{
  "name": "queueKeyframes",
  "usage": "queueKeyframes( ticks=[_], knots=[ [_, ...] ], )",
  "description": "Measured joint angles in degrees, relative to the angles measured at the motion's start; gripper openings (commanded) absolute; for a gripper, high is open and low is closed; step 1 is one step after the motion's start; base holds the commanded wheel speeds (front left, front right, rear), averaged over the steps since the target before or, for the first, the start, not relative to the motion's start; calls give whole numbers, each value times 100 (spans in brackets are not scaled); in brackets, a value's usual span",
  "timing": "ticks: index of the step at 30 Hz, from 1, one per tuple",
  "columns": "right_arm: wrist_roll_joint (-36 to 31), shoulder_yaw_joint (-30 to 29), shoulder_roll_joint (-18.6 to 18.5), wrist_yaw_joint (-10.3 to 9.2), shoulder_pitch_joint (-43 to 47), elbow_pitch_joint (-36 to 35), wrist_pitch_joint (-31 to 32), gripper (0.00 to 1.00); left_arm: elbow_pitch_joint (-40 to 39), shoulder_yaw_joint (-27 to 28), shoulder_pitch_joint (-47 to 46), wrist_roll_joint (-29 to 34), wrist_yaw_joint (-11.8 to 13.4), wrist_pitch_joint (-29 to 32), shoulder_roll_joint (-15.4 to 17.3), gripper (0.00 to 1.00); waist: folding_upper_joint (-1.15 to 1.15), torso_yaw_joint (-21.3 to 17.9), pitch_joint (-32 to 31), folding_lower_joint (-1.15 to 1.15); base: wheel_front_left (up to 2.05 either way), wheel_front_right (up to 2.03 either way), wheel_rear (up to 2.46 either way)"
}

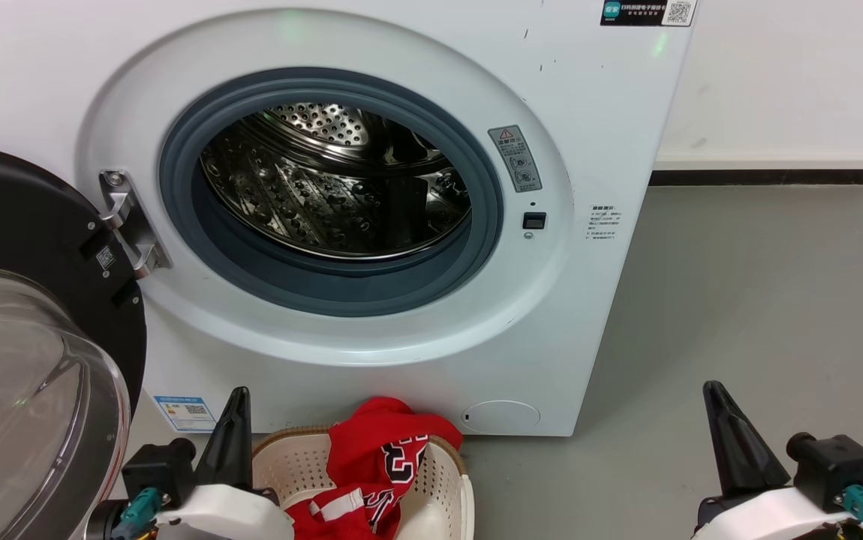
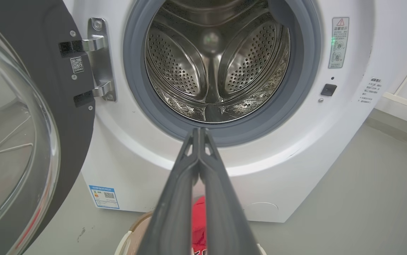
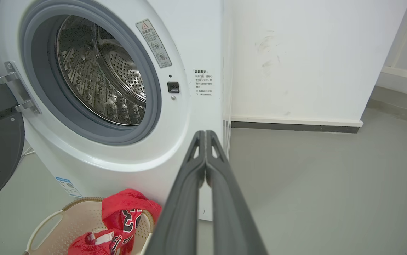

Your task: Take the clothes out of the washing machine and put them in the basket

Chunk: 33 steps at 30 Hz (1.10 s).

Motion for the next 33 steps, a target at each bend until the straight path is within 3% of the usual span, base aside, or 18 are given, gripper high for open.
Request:
queueKeyframes(
  ticks=[9, 33],
  knots=[
    [1406, -2, -65, 0, -120, 248, 91, 0, 24, 68, -23, -1226, -4, 250, -1, 0, 0, 1, 23, 0, 0, 0, 0],
    [3827, -59, -156, -1, -441, 649, 266, 0, 75, 216, -155, -3415, -55, 724, -3, 0, 0, 6, 72, 0, 0, 0, 0]
  ],
)
